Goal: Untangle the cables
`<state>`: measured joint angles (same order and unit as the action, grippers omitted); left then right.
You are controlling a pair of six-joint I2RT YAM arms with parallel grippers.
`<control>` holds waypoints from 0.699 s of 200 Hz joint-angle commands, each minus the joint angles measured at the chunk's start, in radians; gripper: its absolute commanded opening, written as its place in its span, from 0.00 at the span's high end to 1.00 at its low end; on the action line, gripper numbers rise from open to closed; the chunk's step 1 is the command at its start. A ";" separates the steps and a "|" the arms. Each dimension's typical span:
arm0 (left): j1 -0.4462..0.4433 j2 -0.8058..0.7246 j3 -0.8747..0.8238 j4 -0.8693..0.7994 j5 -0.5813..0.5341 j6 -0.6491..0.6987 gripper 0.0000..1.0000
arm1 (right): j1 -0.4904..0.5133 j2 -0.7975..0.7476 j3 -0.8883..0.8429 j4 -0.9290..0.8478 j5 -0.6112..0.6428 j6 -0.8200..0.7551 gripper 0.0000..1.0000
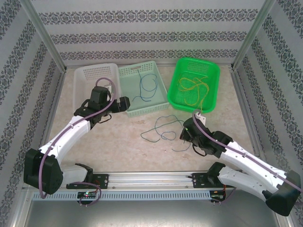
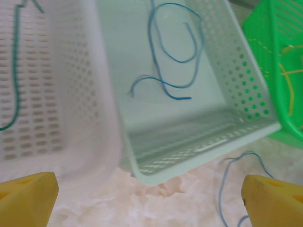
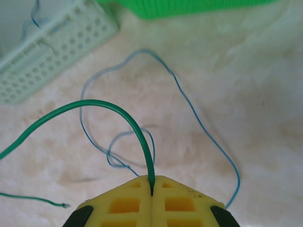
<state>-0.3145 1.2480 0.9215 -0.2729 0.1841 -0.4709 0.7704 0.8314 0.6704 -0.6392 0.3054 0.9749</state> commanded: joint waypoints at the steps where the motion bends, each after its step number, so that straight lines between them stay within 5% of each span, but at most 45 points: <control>1: -0.025 -0.025 -0.028 0.104 0.109 0.020 0.00 | -0.003 -0.054 0.018 0.097 0.121 -0.045 1.00; 47: -0.044 -0.038 -0.088 0.274 0.297 -0.033 0.00 | -0.049 -0.040 0.015 0.238 0.138 -0.049 1.00; 95: -0.059 -0.081 -0.107 0.314 0.237 -0.078 0.00 | -0.169 0.016 -0.025 0.469 -0.038 0.057 1.00; 140: -0.069 -0.121 -0.174 0.448 0.200 -0.183 0.00 | -0.175 0.081 0.018 0.510 -0.058 0.113 1.00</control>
<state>-0.3664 1.1587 0.7837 0.0532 0.4103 -0.5858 0.6037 0.9028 0.6590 -0.2173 0.2760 1.0264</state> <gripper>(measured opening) 0.996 0.065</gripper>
